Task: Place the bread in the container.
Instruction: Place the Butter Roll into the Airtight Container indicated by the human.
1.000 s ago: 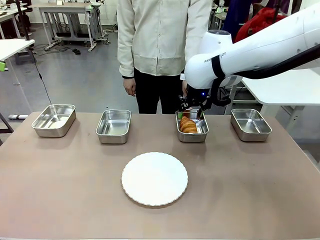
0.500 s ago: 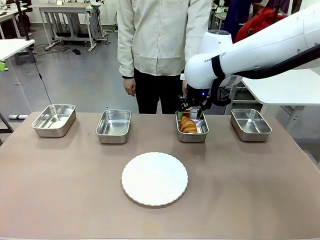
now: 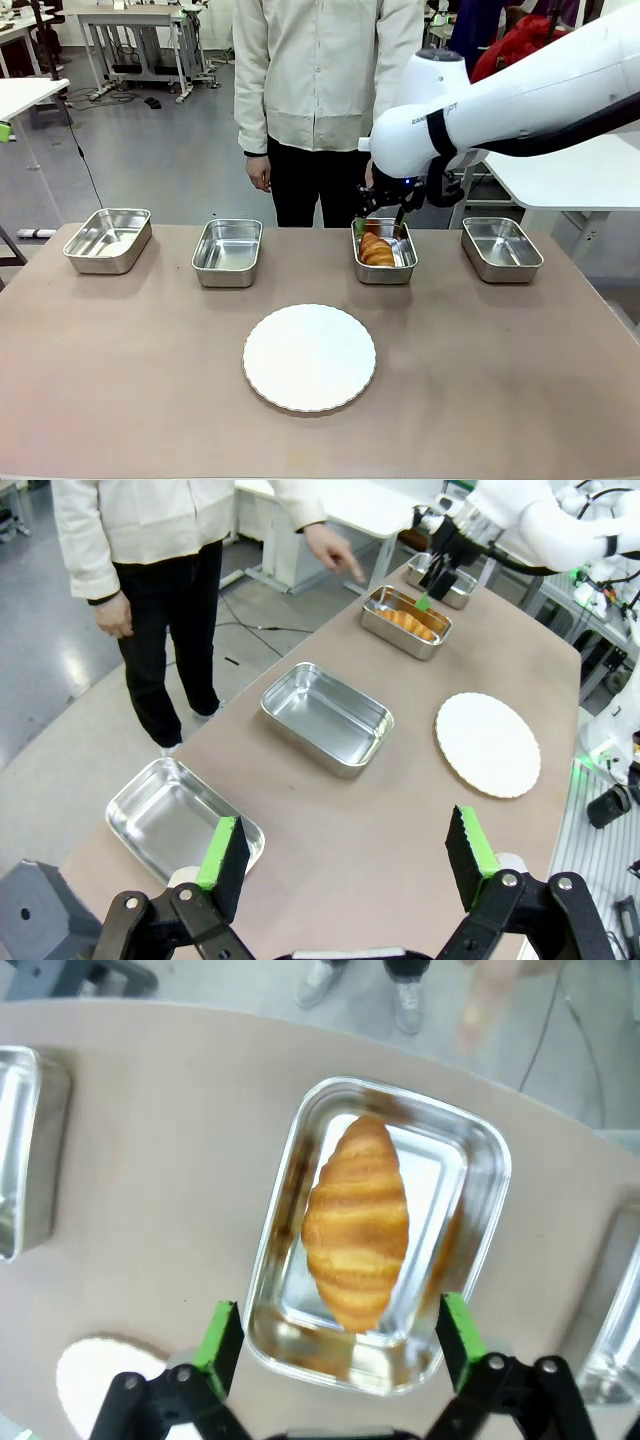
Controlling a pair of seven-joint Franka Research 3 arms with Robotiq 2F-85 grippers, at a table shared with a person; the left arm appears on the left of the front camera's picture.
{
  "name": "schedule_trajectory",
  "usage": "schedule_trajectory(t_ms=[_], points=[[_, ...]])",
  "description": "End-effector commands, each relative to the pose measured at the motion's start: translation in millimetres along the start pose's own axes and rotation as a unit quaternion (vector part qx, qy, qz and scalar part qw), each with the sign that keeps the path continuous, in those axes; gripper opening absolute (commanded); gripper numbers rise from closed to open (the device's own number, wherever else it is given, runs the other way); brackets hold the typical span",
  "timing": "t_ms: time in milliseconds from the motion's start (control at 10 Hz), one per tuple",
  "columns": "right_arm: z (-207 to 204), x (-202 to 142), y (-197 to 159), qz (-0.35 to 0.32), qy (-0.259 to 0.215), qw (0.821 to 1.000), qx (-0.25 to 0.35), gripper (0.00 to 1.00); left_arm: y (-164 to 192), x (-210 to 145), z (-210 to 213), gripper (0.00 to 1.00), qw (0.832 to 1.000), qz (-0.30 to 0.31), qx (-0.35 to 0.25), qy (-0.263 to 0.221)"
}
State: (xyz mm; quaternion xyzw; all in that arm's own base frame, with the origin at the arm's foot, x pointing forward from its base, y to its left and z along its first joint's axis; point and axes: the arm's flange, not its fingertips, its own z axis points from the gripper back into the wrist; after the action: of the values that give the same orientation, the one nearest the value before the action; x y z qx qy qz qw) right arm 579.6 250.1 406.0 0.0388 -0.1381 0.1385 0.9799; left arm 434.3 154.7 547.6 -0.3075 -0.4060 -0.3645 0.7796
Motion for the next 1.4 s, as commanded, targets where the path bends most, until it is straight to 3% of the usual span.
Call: schedule_trajectory(t_ms=[0,300,700,1000,1100,1300], points=[[45.9,-71.9,-0.9,0.02,-0.077,0.996,-0.028,1.0,-0.3,-0.4,1.6,1.0,1.0,-0.008,-0.004,-0.005],[108.2,-151.2,-11.4,0.034,-0.133,0.99,-0.033,1.0,-0.3,-0.4,1.6,1.0,1.0,-0.008,-0.004,-0.005],[140.8,-226.2,-31.0,0.062,-0.111,0.991,0.031,1.0,-0.3,-0.4,1.6,1.0,1.0,-0.008,-0.004,-0.005],[139.8,-237.1,-37.1,0.055,-0.102,0.993,0.035,1.0,-0.3,-0.4,1.6,1.0,1.0,-0.008,-0.004,-0.005],[149.8,-211.5,-23.7,0.053,-0.112,0.992,0.023,1.0,-0.3,-0.4,1.6,1.0,1.0,-0.008,-0.004,-0.005],[149.8,-211.5,-23.7,0.053,-0.112,0.992,0.023,1.0,-0.3,-0.4,1.6,1.0,1.0,-0.008,-0.004,-0.005]])
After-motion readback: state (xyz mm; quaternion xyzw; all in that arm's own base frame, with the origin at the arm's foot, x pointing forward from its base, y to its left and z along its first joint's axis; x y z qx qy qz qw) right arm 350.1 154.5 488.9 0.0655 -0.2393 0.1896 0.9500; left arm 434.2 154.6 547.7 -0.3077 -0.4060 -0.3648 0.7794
